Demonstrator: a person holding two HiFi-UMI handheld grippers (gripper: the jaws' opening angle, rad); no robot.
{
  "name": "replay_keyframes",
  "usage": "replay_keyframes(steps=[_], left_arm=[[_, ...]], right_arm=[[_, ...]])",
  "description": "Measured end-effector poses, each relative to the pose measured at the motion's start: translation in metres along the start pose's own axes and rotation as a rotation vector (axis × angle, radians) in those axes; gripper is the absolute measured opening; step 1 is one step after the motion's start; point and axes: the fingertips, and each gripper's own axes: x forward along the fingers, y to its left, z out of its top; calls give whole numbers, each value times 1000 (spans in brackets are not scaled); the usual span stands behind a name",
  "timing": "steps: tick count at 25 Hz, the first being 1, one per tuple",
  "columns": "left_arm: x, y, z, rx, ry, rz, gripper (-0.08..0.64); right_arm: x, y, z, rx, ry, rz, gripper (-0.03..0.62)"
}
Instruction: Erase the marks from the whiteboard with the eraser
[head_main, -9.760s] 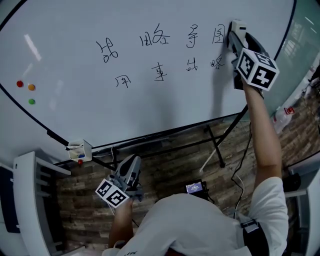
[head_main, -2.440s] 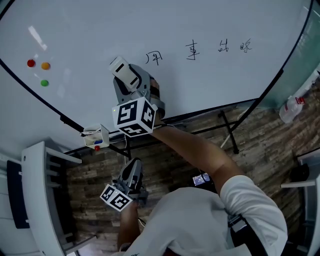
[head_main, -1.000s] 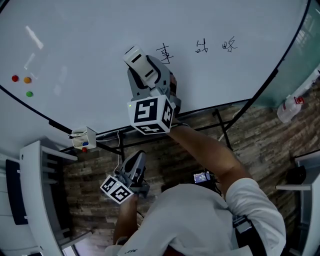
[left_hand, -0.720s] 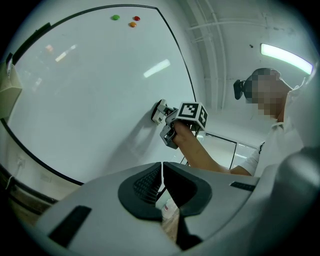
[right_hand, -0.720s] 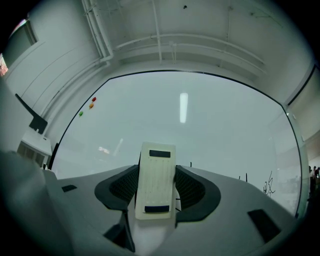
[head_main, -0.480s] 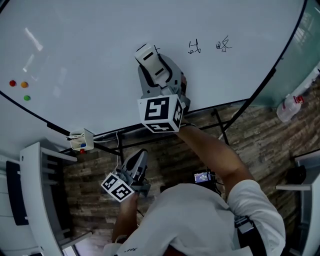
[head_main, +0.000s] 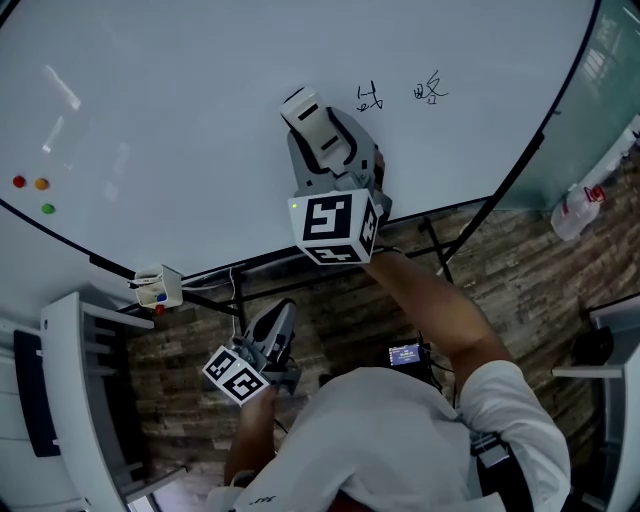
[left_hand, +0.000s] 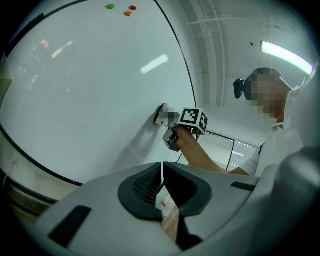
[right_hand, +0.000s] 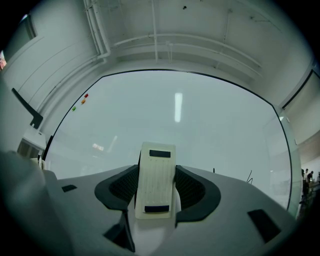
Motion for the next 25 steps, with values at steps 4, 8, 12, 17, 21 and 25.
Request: replay_keyframes(steps=[4, 8, 12, 17, 21, 25], left_arm=[[11, -4, -4, 0, 5, -11, 8], [21, -8, -8, -3, 13, -20, 8], [32, -13, -14, -5, 22, -28, 8], [46, -19, -19, -4, 28, -39, 8], [53, -22, -23, -7, 31, -40, 8], [59, -23, -25, -9, 33, -40, 8]], right_arm=[[-3, -17, -6, -9, 5, -19, 245], [-7, -36, -12, -19, 8, -50, 245], [-11, -57, -19, -32, 10, -79, 245], [-15, -79, -26, -51, 12, -106, 245], [-17, -90, -29, -65, 9, -113, 245], [-18, -98, -33, -76, 4, -115, 245]])
